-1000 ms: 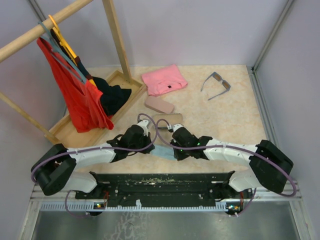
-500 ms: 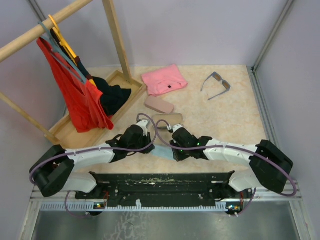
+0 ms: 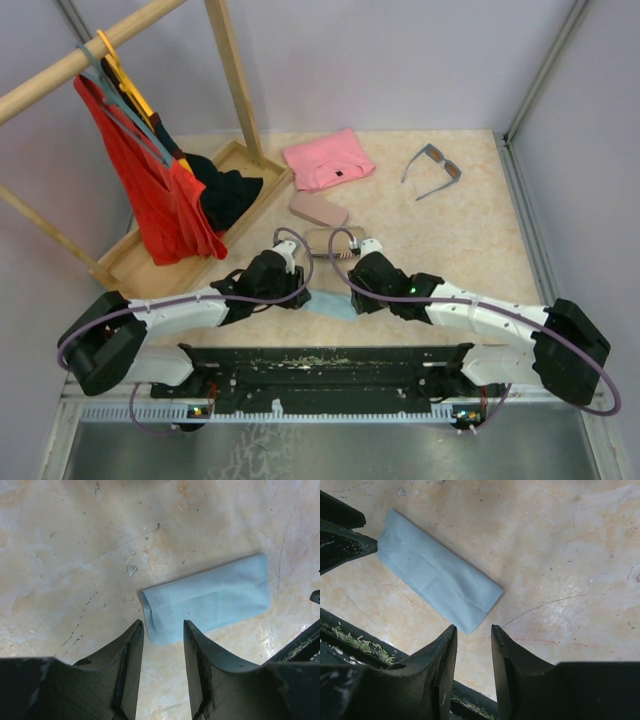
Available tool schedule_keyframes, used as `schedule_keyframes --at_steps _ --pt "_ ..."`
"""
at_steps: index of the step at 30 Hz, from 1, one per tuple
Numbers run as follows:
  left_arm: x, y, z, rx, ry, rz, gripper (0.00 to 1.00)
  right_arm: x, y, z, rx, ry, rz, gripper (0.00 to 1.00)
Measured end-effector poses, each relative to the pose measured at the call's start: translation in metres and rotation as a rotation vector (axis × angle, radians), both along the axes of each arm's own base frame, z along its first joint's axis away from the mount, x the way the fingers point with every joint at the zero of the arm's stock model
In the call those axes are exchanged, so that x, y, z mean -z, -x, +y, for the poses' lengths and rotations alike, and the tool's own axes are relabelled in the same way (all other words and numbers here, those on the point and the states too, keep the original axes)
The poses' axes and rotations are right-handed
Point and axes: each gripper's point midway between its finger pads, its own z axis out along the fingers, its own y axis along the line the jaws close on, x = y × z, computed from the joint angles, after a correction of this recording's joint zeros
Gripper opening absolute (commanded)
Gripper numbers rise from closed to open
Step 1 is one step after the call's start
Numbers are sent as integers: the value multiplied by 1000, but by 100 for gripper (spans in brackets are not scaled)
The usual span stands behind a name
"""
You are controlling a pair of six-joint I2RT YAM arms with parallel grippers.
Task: Organize the sunglasses
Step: Fold the glasses cleaning cloth at the center of the board.
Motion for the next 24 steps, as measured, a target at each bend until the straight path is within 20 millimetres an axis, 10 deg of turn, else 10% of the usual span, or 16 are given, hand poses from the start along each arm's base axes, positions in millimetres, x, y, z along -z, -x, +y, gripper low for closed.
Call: schedule_keyframes --at_steps 11,24 --pt "17 9 -1 22 -35 48 37 5 4 -5 26 -4 13 34" --pt "21 20 -12 34 -21 70 4 4 7 -10 27 -11 8 34"
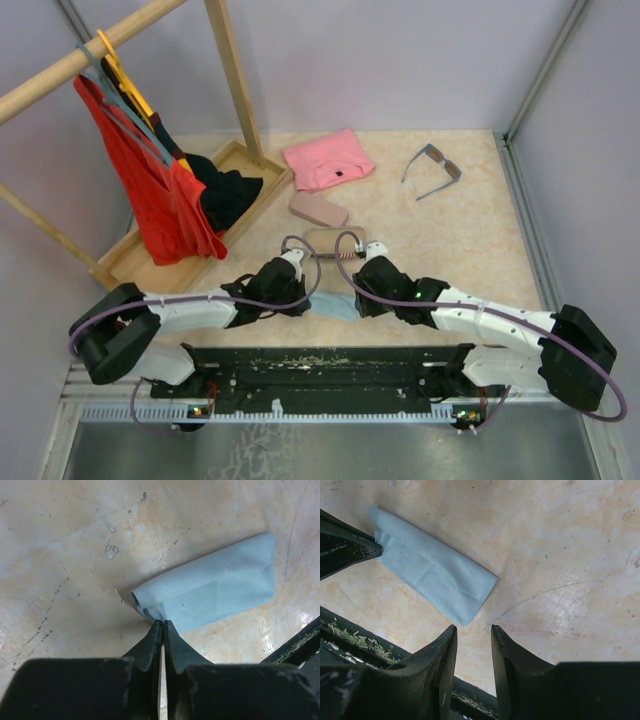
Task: Organize the sunglasses
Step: Fold the glasses cleaning cloth at the center of the board.
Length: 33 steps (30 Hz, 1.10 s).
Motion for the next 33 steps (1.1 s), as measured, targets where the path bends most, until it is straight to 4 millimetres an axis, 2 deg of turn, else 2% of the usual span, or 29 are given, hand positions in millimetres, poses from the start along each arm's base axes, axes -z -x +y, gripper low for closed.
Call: schedule_keyframes --at_steps 3,12,17,20,23,24,29,33 --pt "1 3 -1 -3 4 5 0 0 0 0 2 -1 0 34" --pt "1 22 2 -12 29 33 1 -1 -1 0 2 -4 -1 34" --pt "1 31 9 -22 27 53 31 -5 -1 1 2 -18 -11 34" --pt "-4 31 15 -42 22 47 39 -6 -1 1 1 -21 -14 34" --pt "-10 29 22 -65 12 24 41 -7 -1 2 -5 -24 -14 32" --pt "-11 28 24 -71 8 18 39 -7 -1 3 -13 -28 -15 29" --pt "-23 20 28 -100 -6 -23 16 -13 4 22 -102 -93 -8 10" --pt "-29 16 27 -106 6 -47 1 -1 11 41 -166 -105 33 0"
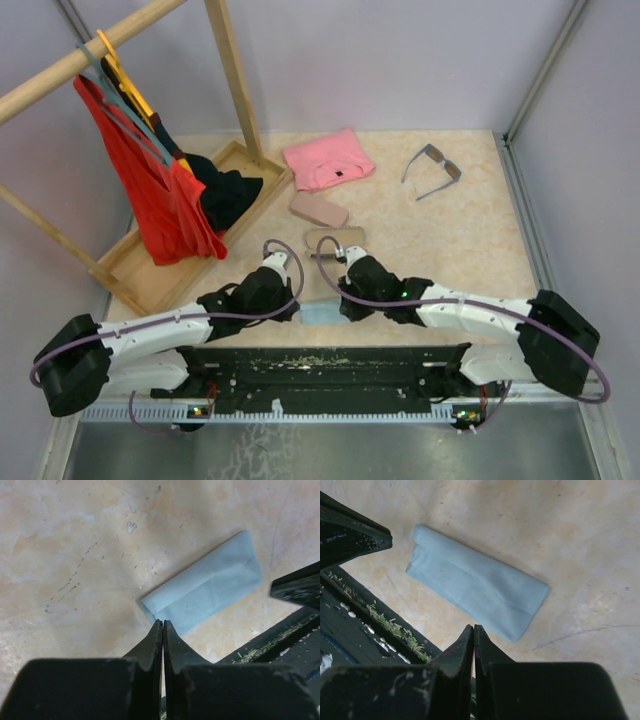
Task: Organize the sunglasses
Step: Fold the glasses cleaning cloth at the center of the board.
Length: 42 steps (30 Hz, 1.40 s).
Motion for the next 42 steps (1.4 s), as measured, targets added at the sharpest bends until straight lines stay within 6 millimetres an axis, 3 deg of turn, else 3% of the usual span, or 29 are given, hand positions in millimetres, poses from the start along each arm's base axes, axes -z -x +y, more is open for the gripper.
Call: schedule_keyframes --at_steps 6,14,26,42 --pt "-5 4 -12 47 76 -15 0 20 6 22 -34 -6 44 0" --pt "8 8 -28 102 112 16 0 18 -5 44 8 -64 54 0" --pt "29 17 -17 102 79 50 0 30 -6 54 10 -63 97 0" --pt "30 17 -17 99 86 47 0 37 -17 76 -3 -67 108 0"
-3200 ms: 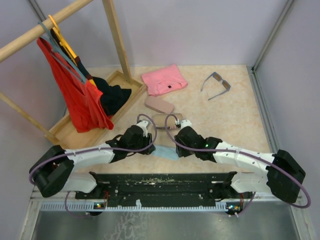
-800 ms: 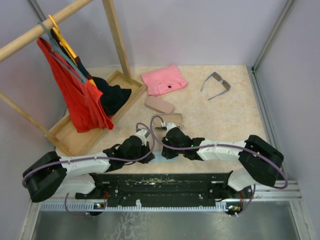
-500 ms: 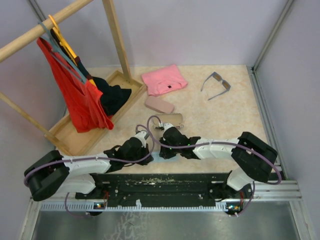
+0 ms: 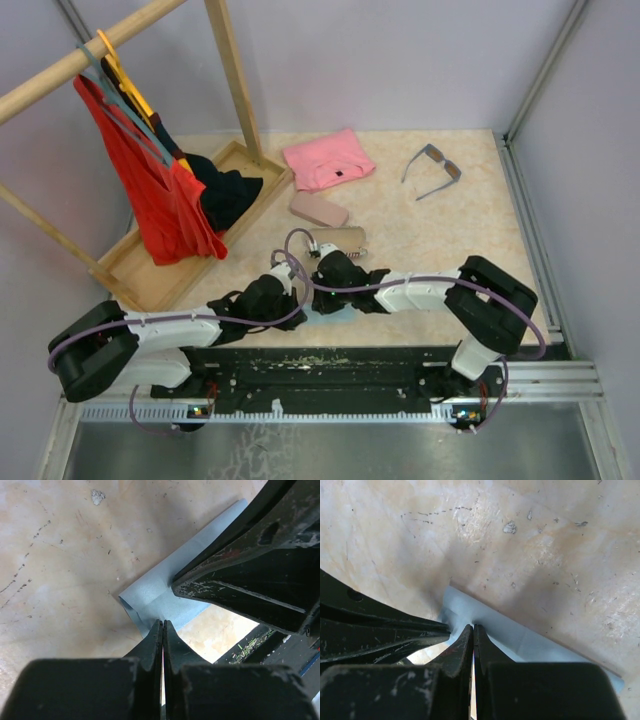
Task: Organize the sunglasses
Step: Fold the glasses cleaning cloth at the center of the board.
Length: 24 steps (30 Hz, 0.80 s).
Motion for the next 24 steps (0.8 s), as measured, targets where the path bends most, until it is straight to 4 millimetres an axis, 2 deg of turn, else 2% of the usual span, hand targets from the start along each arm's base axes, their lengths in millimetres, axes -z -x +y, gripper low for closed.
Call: schedule_keyframes --at_steps 8,16,20,24 --pt "0 0 0 0 0 0 0 -2 -10 6 11 11 -25 0" --pt "0 0 1 -1 -2 0 0 -4 -30 13 48 47 -77 0" --pt "0 0 1 -2 -3 0 0 -5 -30 10 31 60 -90 0" --pt "0 0 1 -3 -4 0 0 -21 -23 9 -1 15 -112 0"
